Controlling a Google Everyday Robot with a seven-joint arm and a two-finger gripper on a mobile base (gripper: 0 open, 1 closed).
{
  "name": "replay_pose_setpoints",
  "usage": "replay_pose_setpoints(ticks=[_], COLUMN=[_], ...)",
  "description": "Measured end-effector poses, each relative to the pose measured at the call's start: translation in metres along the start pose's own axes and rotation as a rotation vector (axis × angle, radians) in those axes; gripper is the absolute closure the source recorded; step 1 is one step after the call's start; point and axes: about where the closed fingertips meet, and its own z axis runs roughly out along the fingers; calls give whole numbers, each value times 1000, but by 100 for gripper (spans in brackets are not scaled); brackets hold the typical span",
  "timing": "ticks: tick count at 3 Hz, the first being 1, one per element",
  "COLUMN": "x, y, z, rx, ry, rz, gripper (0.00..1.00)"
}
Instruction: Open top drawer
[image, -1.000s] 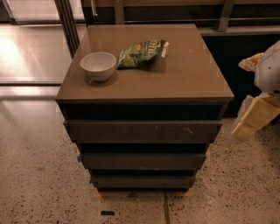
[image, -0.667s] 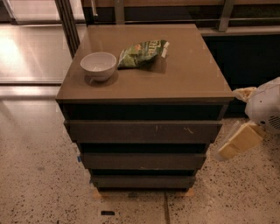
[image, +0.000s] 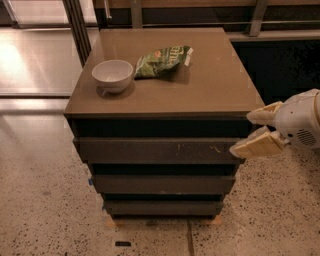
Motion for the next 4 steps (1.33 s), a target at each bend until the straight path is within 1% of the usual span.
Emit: replay_pose_setpoints(ticks=[2, 3, 4], x=[0, 3, 18], y=[0, 0, 19], z=[0, 13, 57], rx=[0, 25, 26], ry=[0, -41, -155], rz=[0, 53, 174], gripper=[84, 100, 100])
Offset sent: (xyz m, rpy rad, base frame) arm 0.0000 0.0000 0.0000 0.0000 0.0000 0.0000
